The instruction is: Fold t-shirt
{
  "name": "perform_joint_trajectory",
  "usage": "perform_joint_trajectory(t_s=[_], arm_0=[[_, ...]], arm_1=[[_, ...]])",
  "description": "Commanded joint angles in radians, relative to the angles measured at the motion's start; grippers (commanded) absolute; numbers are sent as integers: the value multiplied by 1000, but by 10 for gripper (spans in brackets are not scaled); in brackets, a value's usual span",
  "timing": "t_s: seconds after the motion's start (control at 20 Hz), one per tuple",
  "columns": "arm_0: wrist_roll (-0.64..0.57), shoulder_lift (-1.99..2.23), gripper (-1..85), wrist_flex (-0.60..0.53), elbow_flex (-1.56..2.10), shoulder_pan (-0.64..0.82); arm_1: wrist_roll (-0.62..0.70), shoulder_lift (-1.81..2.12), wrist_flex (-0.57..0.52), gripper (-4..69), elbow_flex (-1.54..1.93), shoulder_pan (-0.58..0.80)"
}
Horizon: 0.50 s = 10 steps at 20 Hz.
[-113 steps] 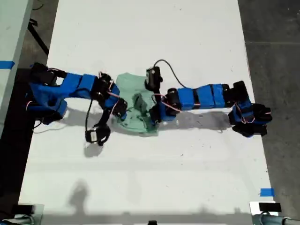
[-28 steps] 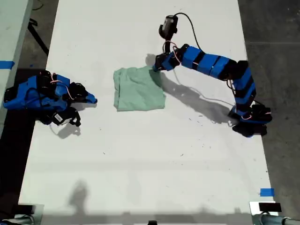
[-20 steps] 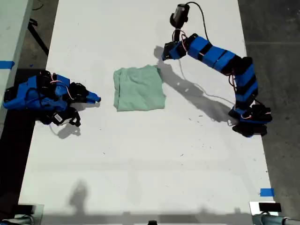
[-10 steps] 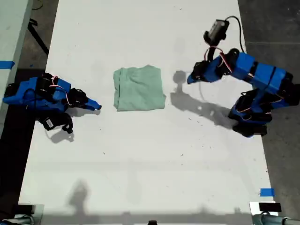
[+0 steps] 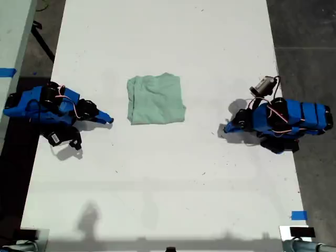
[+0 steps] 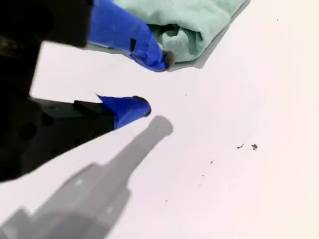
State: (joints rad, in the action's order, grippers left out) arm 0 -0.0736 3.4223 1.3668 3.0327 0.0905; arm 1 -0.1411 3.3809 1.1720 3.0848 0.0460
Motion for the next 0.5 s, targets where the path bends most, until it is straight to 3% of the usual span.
perform_joint_trajectory(t_s=[0.0, 0.05, 0.1, 0.45], arm_0=[[6, 2, 143, 5, -6, -9], [6, 2, 143, 5, -6, -9], [6, 2, 143, 5, -6, -9], [6, 2, 143, 5, -6, -8]], arm_1=[[396, 37, 3, -3, -5, 0], [641, 37, 3, -3, -5, 0], [692, 38, 11, -6, -8, -3], [689, 38, 11, -6, -8, -3]])
